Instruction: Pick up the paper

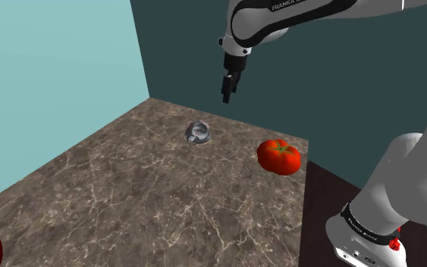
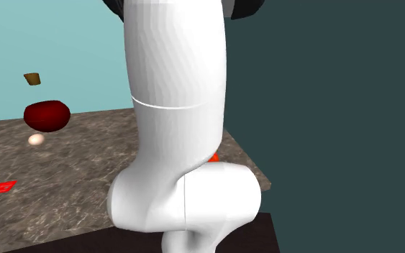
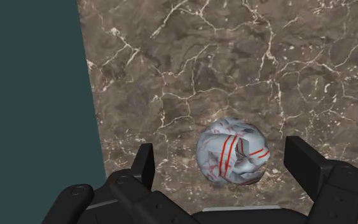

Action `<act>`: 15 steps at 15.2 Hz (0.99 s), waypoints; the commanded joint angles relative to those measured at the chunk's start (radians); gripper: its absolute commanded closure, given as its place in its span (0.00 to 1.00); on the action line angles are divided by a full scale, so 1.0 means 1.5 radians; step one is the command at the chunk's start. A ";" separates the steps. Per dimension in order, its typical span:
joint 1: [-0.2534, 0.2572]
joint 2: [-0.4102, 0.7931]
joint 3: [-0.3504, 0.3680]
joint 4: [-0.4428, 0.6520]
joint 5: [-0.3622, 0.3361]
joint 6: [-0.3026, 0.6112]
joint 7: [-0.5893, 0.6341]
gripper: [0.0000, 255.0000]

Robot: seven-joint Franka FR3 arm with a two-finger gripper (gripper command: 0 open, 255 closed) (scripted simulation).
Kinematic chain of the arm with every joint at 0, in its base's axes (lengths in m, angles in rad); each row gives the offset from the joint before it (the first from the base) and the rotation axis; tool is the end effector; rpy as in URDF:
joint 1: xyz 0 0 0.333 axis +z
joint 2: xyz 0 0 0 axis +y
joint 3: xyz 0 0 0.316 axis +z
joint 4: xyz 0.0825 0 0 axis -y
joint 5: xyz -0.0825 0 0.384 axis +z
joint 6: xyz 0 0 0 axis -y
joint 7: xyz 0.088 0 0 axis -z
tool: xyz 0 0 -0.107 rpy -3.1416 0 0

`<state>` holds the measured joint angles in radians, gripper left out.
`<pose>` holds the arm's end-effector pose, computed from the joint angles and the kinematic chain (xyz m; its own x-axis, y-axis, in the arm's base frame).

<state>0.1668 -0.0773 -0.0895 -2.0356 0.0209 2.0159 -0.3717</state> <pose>0.5370 0.0419 0.4838 0.9028 0.4255 0.0627 0.4266 -0.9044 -0.0037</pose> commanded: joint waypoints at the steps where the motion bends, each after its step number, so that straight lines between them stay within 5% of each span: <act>1: 0.006 0.046 0.003 0.027 0.011 0.016 -0.020 0.00; 10: 0.024 0.243 0.033 0.185 0.046 0.041 -0.089 0.00; 15: 0.024 0.259 0.034 0.161 0.049 0.080 -0.092 0.00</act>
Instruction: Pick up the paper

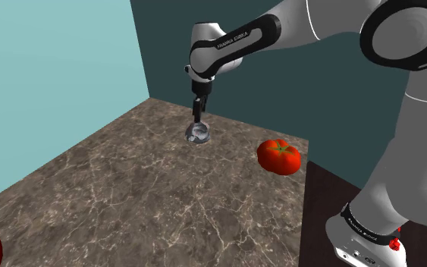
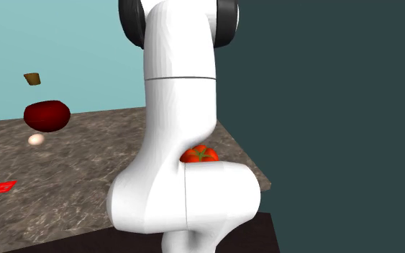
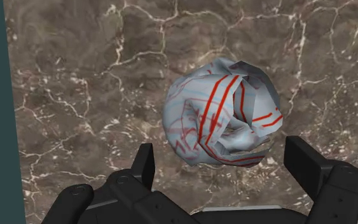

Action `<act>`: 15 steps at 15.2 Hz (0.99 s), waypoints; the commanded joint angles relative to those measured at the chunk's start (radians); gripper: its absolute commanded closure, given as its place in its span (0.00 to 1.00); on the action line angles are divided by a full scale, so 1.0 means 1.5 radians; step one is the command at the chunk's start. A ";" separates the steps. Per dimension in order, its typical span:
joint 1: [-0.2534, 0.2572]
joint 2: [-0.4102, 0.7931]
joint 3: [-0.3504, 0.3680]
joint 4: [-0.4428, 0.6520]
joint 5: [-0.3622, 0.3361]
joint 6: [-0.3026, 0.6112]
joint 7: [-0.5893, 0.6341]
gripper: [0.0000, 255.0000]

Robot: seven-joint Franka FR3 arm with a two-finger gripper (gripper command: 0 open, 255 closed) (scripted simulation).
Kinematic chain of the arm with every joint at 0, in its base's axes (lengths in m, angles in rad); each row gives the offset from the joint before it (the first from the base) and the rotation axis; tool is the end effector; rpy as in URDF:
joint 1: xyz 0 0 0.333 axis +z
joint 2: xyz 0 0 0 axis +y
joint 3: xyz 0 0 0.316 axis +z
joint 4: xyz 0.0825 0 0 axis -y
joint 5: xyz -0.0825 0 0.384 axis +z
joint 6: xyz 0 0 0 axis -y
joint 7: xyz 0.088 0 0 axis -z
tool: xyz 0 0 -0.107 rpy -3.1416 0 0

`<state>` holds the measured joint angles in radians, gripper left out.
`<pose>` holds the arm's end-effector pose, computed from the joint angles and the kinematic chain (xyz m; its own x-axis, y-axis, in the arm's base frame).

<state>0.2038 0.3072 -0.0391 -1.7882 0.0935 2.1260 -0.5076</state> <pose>0.6296 0.1107 0.3843 0.8096 0.5840 0.0593 0.5866 -0.8086 -0.0460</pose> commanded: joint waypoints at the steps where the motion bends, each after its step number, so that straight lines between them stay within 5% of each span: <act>1: -0.001 0.006 0.000 -0.008 0.001 0.014 -0.002 0.00; 4: -0.001 0.012 0.000 -0.014 0.002 0.026 -0.004 0.00; 5: -0.001 0.013 0.000 -0.013 0.002 0.026 -0.004 1.00; 15: -0.001 0.008 0.000 -0.010 0.002 0.019 -0.003 1.00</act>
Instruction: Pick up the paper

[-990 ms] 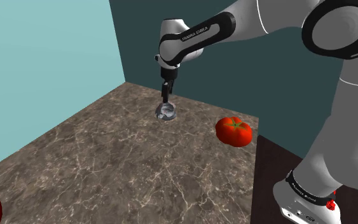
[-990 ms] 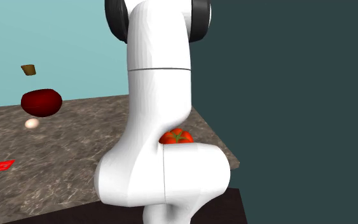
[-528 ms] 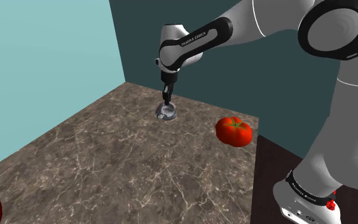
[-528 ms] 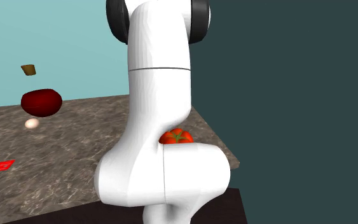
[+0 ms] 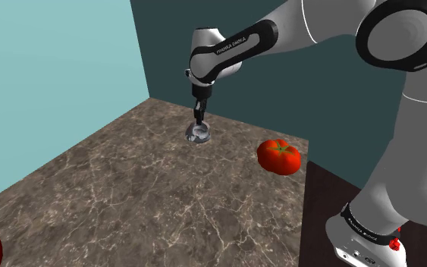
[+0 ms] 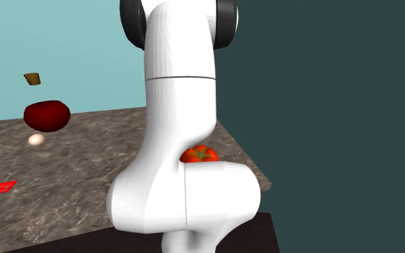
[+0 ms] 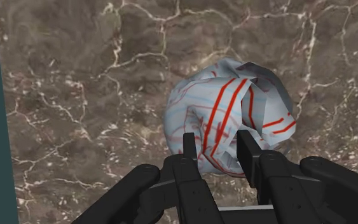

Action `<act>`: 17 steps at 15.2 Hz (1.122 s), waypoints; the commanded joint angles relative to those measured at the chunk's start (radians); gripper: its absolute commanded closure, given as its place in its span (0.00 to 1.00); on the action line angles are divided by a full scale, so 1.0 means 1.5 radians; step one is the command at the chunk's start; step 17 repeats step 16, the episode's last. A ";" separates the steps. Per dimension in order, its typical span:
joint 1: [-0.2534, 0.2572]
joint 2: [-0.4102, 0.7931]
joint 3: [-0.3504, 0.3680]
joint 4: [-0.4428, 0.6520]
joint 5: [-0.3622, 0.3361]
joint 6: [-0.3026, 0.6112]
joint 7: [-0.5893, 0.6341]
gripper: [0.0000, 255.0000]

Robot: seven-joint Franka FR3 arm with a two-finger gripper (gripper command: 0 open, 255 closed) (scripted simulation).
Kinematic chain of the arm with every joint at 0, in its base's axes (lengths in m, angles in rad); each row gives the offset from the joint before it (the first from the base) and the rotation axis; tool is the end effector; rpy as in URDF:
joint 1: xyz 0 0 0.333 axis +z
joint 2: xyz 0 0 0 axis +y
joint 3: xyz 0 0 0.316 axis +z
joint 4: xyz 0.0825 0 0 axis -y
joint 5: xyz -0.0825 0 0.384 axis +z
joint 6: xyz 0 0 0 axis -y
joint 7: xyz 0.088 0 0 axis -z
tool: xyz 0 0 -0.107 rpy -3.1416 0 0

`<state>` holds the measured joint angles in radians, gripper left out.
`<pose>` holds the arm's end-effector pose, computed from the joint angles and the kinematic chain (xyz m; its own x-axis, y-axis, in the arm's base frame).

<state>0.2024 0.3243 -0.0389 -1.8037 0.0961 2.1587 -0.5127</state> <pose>0.6303 0.1097 0.3692 0.8095 0.5840 0.0595 0.5867 -0.8085 -0.0458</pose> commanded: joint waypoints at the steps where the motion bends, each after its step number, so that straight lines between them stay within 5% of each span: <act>1: 0.000 -0.007 0.000 0.004 -0.001 -0.011 0.001 1.00; 17: 0.000 -0.043 -0.002 0.073 -0.007 -0.116 0.010 1.00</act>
